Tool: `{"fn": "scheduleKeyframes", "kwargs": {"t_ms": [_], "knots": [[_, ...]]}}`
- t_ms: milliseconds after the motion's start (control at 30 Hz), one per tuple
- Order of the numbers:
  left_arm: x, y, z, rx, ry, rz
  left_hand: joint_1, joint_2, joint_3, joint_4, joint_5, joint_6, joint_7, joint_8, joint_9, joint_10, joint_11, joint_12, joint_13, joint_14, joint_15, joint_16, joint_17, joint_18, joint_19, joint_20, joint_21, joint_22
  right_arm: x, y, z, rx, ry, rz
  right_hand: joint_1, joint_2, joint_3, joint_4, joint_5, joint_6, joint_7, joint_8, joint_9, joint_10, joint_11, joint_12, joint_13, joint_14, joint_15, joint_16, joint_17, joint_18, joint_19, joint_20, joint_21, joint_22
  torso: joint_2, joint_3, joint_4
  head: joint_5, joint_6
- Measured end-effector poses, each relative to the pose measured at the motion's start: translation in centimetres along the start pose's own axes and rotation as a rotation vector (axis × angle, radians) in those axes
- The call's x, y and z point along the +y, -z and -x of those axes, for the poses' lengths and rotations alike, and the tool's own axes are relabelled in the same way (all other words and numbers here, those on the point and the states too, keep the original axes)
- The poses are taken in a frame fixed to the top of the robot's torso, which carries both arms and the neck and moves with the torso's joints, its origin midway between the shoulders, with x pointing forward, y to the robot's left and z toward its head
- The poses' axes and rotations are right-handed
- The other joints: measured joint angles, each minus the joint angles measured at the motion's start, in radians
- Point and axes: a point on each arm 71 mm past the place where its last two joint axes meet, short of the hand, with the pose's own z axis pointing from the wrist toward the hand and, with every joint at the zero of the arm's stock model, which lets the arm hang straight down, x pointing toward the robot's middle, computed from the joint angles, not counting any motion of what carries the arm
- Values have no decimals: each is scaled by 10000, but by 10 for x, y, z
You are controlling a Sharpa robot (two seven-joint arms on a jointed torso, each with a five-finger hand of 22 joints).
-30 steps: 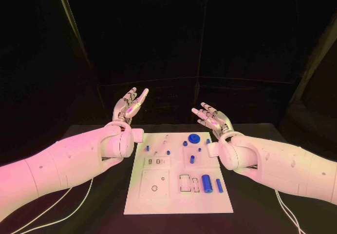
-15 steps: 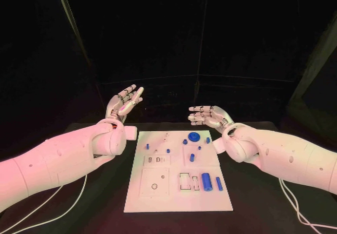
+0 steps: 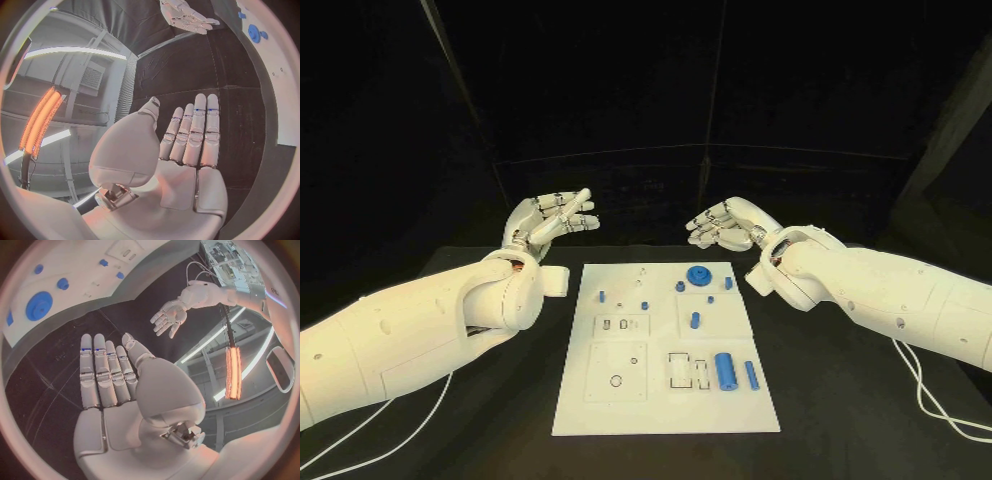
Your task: Assemble the parts on the task board
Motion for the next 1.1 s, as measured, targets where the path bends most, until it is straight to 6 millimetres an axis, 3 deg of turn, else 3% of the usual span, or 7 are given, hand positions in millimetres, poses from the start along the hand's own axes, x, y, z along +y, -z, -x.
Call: {"fn": "scheduleKeyframes", "kwargs": {"t_ms": [300,367,567,700,800,1033,1100], "knots": [[-12,20,-8,691,361,42,104,4,-81,-98,0,101,32,0,-31,149,-31,-115,-5,118,-19,-82,136,-3,137,-72,0,-41,19,-5,-2,889,2891,197,-38,-428,131,-65,573,806,-308,0,12,1195,-455,-46,80,2191,-669,909,743,0,1480,-732,1587,797,459,-60,58,-120,61],[-15,24,-12,874,464,53,144,-36,-75,-138,0,172,31,-43,-31,176,-33,-123,-14,118,-18,-150,148,-3,192,-58,0,-55,22,-6,-4,1082,3540,189,-301,-773,253,-50,668,1023,-401,-169,11,1549,-661,-302,123,2826,-985,2249,1748,0,2267,-1098,2889,1525,571,-72,81,-159,74],[-20,32,-21,1236,665,79,186,6,-112,-176,0,172,31,-87,-40,176,-33,-175,-13,118,-18,-206,160,-4,203,-68,0,-67,28,-9,-11,1504,4959,143,-515,-987,443,-40,528,902,-343,-421,11,1225,-574,-502,147,2912,-1009,3989,2978,-1,2489,-1146,4003,2199,816,-81,134,-190,114],[-21,35,-25,1392,751,93,186,6,-112,-176,0,172,31,-87,-40,176,-33,-192,-13,118,-18,-245,172,-4,225,-48,0,-75,31,-10,-14,1693,5573,109,-649,-1059,637,-21,471,757,-341,-436,10,927,-523,-503,181,2911,-1009,5943,4793,-1,2436,-1083,4919,2851,948,-73,148,-202,145],[-22,35,-27,1468,791,103,186,6,-112,-176,0,172,31,-87,-43,175,-33,-232,-13,117,-18,-256,171,-4,255,-50,-1,-75,32,-12,-16,1819,5870,75,-673,-1086,783,-24,471,721,-374,-436,10,804,-502,-503,181,2947,-972,7134,6000,-2,2539,-1026,5959,4011,1011,-66,151,-221,147],[-22,36,-30,1570,844,132,186,6,-140,-204,0,172,31,-86,-49,175,-33,-232,-21,117,-18,-301,183,-5,267,-62,-1,-86,32,-17,-21,2115,6320,-104,-673,-1086,1070,-11,471,656,-373,-435,19,734,-503,-502,173,2947,-972,8782,7650,-10,2731,-983,7640,5998,1109,-65,151,-249,158],[-22,36,-31,1596,858,137,186,6,-140,-203,0,172,31,-118,-49,175,-33,-232,-21,117,-18,-302,183,-4,266,-62,-1,-86,32,-18,-22,2184,6406,-162,-673,-1085,1132,-21,471,656,-374,-436,18,734,-503,-502,162,2947,-971,8988,7845,-167,2761,-981,7852,6236,1132,-65,151,-251,158]]}}
